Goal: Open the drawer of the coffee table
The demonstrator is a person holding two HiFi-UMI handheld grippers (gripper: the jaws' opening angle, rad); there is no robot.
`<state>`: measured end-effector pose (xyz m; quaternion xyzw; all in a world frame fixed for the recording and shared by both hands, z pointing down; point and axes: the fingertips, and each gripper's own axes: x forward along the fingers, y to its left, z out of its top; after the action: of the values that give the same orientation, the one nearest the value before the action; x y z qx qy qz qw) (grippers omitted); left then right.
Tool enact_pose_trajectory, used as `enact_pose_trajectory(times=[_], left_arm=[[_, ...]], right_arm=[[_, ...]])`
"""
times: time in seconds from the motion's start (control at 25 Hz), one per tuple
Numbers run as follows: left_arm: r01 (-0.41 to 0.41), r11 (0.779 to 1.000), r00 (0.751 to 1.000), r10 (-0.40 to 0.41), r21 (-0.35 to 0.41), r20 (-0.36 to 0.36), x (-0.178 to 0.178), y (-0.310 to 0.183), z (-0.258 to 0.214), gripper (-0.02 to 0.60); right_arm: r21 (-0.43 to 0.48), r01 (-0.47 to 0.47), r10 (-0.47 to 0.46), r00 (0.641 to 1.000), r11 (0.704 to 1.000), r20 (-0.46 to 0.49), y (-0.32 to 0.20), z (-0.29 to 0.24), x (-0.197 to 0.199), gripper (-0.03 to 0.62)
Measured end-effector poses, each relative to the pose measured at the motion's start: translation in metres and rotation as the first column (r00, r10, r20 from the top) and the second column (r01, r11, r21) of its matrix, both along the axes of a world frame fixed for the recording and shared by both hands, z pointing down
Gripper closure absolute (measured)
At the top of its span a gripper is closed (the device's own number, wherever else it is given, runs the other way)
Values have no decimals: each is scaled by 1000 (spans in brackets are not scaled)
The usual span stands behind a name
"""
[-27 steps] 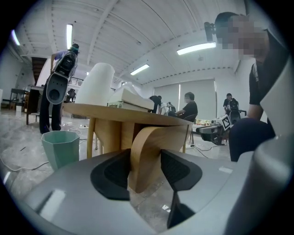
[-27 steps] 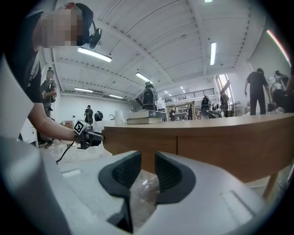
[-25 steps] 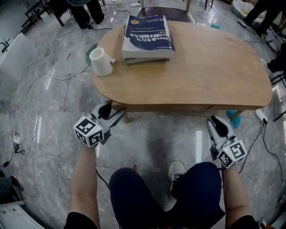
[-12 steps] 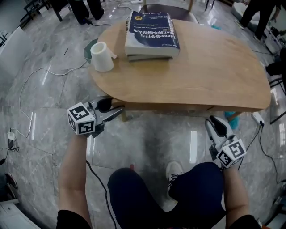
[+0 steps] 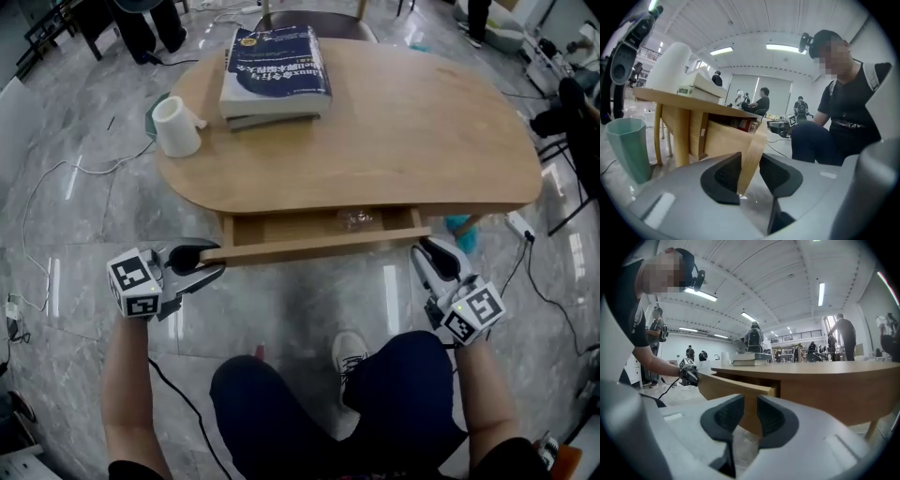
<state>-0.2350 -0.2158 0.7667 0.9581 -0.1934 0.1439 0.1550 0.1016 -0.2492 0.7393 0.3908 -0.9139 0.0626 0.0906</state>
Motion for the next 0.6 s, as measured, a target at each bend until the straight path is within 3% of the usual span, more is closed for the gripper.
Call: enact_pose_trajectory(times=[0.12, 0.24, 0.48, 0.6], left_arm=[[59, 998, 998, -58, 36, -36, 0, 9, 0, 451], [106, 993, 992, -102, 53, -76, 0, 9, 1, 445], [163, 985, 985, -159, 59, -68, 3, 9, -5, 443], [180, 982, 982, -176, 62, -71, 4, 9, -5, 443]], right_arm=[[-7, -58, 58, 998, 998, 18, 14, -1, 21, 476], [-30, -84, 84, 996, 996, -27, 16, 11, 38, 430], [-61, -6, 1, 996, 998, -84, -1, 28, 11, 413], [-57, -16, 10, 994, 998, -104, -5, 29, 4, 413]])
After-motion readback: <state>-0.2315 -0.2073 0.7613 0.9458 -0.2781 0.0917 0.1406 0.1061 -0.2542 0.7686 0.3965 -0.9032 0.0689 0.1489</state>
